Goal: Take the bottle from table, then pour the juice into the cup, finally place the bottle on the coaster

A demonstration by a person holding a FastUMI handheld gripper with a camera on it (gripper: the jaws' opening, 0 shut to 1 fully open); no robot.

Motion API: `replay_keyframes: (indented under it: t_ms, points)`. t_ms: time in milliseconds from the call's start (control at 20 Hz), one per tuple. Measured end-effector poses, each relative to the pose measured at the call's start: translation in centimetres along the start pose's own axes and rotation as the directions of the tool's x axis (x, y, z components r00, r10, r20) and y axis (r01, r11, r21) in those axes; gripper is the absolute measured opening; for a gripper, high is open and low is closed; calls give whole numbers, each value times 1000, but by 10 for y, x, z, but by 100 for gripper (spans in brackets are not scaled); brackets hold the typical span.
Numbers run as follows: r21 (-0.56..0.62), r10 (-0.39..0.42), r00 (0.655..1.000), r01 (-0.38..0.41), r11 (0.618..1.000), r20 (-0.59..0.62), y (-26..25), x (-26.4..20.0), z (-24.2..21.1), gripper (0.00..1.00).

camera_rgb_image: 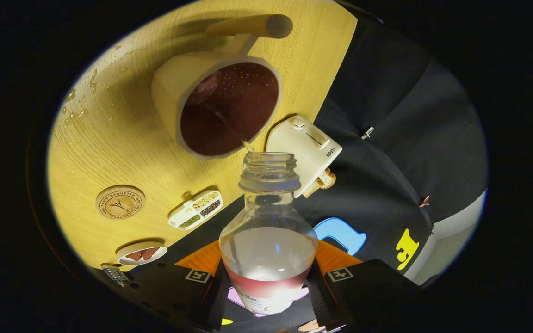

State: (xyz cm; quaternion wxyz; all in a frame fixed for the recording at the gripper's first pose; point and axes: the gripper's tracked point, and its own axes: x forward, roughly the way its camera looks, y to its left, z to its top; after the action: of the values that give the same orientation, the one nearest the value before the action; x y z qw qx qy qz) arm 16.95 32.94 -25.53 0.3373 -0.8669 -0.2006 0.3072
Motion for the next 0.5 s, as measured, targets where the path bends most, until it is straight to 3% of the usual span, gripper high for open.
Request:
replay_keyframes:
  t_ms: [500]
  points:
    - [-5, -3, 1000, 3, 1000, -1, -1, -4, 3, 75]
